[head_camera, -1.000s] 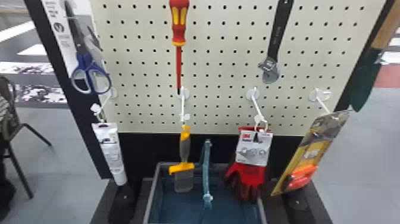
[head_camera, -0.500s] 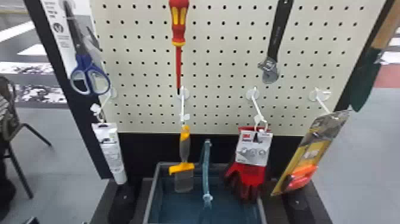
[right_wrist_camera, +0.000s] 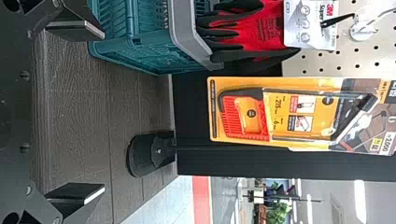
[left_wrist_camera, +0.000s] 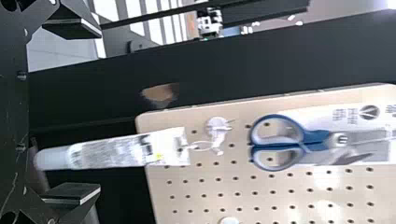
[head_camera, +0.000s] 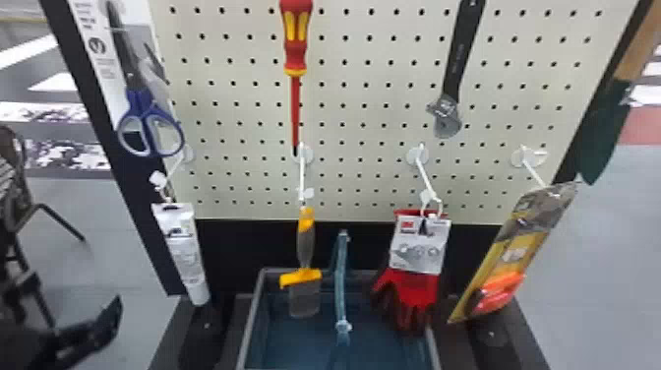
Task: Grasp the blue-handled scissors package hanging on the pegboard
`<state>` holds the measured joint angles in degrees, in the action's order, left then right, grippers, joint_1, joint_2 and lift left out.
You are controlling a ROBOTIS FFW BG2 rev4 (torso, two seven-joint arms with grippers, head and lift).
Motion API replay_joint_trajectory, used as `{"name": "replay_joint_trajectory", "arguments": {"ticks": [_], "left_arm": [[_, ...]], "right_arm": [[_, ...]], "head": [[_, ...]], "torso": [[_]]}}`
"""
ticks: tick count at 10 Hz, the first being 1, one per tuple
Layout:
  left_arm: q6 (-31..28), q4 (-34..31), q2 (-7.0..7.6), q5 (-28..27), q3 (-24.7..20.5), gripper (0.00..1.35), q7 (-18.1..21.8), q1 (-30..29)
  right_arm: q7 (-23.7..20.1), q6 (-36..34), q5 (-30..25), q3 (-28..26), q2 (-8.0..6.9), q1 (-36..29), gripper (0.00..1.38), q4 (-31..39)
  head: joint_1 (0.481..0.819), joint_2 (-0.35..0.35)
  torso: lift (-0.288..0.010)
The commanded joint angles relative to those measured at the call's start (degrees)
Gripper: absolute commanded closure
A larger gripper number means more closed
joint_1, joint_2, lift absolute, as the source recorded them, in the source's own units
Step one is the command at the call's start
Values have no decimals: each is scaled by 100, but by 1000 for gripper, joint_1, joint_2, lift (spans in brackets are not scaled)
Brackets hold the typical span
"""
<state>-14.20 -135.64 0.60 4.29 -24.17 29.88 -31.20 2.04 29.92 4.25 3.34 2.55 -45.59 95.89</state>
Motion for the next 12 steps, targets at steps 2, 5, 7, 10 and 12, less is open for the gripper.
{"name": "replay_joint_trajectory", "arguments": {"ticks": [2, 5, 7, 10, 12], "left_arm": [[-707, -379, 142, -174, -264, 142, 440, 705], [-1462, -492, 625, -86, -255, 144, 949, 1517], [-1911, -408, 1003, -130, -317, 142, 1512, 2071], [-2333, -42, 1513, -33, -396, 140, 2197, 2945], [-2754, 211, 1882, 327, -255, 142, 2514, 3449]], "right_arm": [[-11, -22, -3, 0, 0, 3, 151, -19], [-28, -39, -21, 0, -9, 27, 151, -47], [-46, -57, -30, 9, -18, 40, 151, -47], [-90, -83, -39, 9, -44, 52, 151, -61], [-125, -101, -47, 9, -44, 89, 151, -75]], "head": [[549, 0], [549, 0], [549, 0], [549, 0], [549, 0]], "torso": [[-100], [-100], [-100], [-100], [-100]]}}
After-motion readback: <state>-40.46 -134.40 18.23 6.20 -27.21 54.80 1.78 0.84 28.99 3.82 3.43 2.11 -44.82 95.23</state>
